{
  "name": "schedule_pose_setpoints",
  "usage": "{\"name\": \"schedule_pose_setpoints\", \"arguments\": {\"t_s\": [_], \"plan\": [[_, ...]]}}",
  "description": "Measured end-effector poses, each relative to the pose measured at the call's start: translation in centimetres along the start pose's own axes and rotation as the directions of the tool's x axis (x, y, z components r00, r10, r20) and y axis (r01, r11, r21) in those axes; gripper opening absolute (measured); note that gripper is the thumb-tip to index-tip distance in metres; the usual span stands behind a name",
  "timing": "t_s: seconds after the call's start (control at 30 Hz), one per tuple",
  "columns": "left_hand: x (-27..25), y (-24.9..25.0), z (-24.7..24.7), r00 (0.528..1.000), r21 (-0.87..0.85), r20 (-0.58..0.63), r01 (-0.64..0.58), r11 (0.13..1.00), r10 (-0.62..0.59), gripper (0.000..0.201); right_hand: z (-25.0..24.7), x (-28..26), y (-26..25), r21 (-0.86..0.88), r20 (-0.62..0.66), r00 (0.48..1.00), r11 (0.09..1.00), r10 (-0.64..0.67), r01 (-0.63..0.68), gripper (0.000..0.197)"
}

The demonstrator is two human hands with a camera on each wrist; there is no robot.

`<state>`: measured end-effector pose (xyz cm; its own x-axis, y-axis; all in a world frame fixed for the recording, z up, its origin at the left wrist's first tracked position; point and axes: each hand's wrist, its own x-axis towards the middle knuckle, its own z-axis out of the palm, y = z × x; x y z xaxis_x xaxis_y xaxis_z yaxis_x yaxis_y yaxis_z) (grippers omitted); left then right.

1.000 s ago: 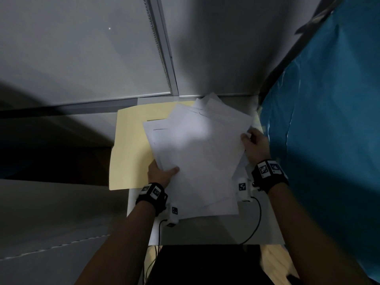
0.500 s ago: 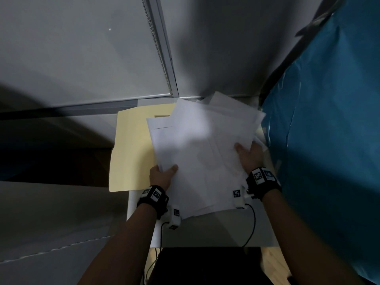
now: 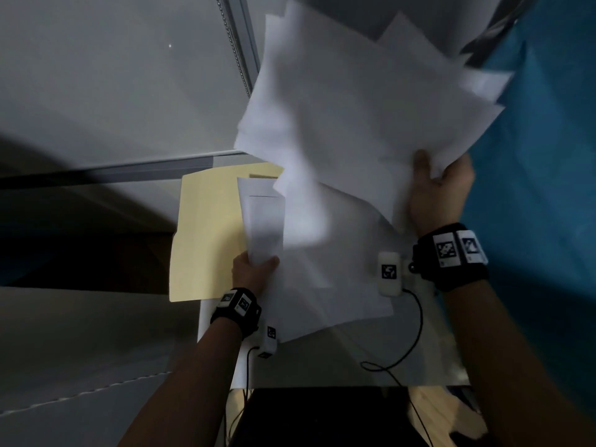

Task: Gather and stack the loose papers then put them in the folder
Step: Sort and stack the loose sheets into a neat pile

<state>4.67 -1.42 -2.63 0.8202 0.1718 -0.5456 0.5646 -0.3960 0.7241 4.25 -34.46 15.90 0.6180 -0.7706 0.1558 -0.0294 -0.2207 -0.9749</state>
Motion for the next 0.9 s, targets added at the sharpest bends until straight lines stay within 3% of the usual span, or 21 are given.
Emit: {"name": "schedule_pose_setpoints", "arguments": {"t_s": [0.07, 0.17, 0.23, 0.3, 0.4, 0.47, 0.5, 0.57, 0.67, 0.77, 0.83, 0.9], "plan": [[0.0, 0.1, 0.2, 1.000, -0.049, 0.026, -0.017, 0.999, 0.018, 0.046, 0.5, -1.8, 2.5, -0.017, 0.045, 0.986, 0.987, 0.158, -0.158, 0.037], [0.3, 0.7, 0.5, 0.996, -0.150, 0.078, 0.050, 0.987, -0.039, 0.040, 0.6, -5.9, 7.0, -0.126, 0.129, 0.913, 0.920, 0.387, -0.372, 0.043], [0.0, 1.3, 0.7, 0.974, -0.395, 0.202, 0.177, 0.901, -0.103, 0.060, 0.1, -8.1, 10.6, -0.198, 0.210, 0.841, 0.864, 0.498, -0.463, 0.046], [-0.2, 1.7, 0.8, 0.957, -0.521, 0.254, 0.255, 0.815, -0.137, 0.083, -0.3, -9.1, 13.5, -0.275, 0.288, 0.762, 0.812, 0.580, -0.515, 0.050], [-0.5, 1.8, 0.9, 0.997, -0.260, 0.071, 0.021, 0.966, -0.002, 0.067, -1.0, -8.7, 15.8, -0.387, 0.377, 0.636, 0.738, 0.674, -0.553, 0.055], [0.0, 1.2, 1.3, 1.000, -0.077, -0.007, -0.029, 0.997, 0.028, 0.053, -1.2, -7.7, 16.1, -0.373, 0.420, 0.585, 0.720, 0.694, -0.586, 0.051], [0.1, 1.1, 1.3, 0.999, -0.054, -0.044, 0.007, 0.999, -0.009, 0.050, -1.2, -7.0, 16.0, -0.333, 0.419, 0.584, 0.716, 0.695, -0.613, 0.044], [0.5, 0.7, 1.0, 0.994, -0.046, -0.097, 0.038, 0.998, -0.042, 0.051, -0.9, -5.4, 15.5, -0.280, 0.352, 0.646, 0.735, 0.678, -0.618, 0.023], [0.7, 0.4, 0.5, 0.994, -0.029, -0.111, 0.008, 1.000, -0.011, 0.050, 0.1, -3.2, 15.8, -0.442, 0.285, 0.778, 0.797, 0.560, -0.411, 0.014], [0.6, 0.1, 0.2, 0.992, -0.006, -0.089, -0.085, 0.996, 0.085, 0.041, 1.3, -2.2, 15.5, -0.533, 0.272, 0.858, 0.811, 0.435, -0.242, 0.012], [0.6, 0.1, 0.0, 0.992, 0.016, -0.070, -0.109, 0.994, 0.110, 0.040, 2.1, -1.7, 15.2, -0.550, 0.266, 0.880, 0.812, 0.395, -0.198, 0.015], [0.4, 0.3, 0.0, 0.992, 0.008, -0.065, -0.112, 0.994, 0.112, 0.042, 2.8, -1.9, 14.9, -0.555, 0.308, 0.857, 0.810, 0.413, -0.190, 0.020]]}}
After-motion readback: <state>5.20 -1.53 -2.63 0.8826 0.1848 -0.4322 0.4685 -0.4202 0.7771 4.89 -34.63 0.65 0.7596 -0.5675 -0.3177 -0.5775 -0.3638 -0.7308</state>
